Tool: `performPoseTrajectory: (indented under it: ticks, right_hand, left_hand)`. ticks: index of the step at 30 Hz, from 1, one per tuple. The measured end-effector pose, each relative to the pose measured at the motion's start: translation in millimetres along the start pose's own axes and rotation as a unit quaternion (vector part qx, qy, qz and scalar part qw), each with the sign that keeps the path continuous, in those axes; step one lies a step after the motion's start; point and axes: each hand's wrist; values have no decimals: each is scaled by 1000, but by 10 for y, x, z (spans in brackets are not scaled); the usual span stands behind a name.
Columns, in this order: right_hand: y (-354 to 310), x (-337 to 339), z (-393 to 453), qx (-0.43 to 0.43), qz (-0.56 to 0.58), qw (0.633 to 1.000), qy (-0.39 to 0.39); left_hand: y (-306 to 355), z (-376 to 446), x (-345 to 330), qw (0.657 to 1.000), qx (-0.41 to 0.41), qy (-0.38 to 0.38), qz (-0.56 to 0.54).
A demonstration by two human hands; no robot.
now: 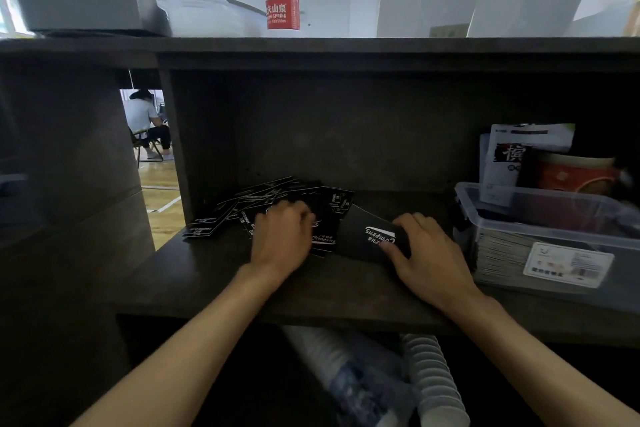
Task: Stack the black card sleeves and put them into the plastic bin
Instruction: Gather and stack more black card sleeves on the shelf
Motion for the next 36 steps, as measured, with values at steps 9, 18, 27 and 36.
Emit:
performPoseTrajectory:
  ticks: [9, 18, 27, 36]
  right_hand:
    - [-24, 10, 8, 18, -43, 999, -10]
    - [-56, 57, 8, -20, -41, 998, -36]
    - [-47, 56, 8, -35, 3, 999, -25]
    - [-19, 9, 9, 13, -7, 1000, -14]
  left_hand:
    - [-476, 265, 177, 970, 135, -152, 134]
    - [-53, 193, 369, 903, 165, 7, -396]
    - [452, -102, -82, 942, 114, -81, -306]
    - [304, -53, -66, 993, -11, -80, -81]
Point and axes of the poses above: each hand's wrist, its own z-axis towards the middle knuckle, its own x-axis out of the back of the hand, y = z × x, and after that the axes turned 5 degrees about y, right-handed
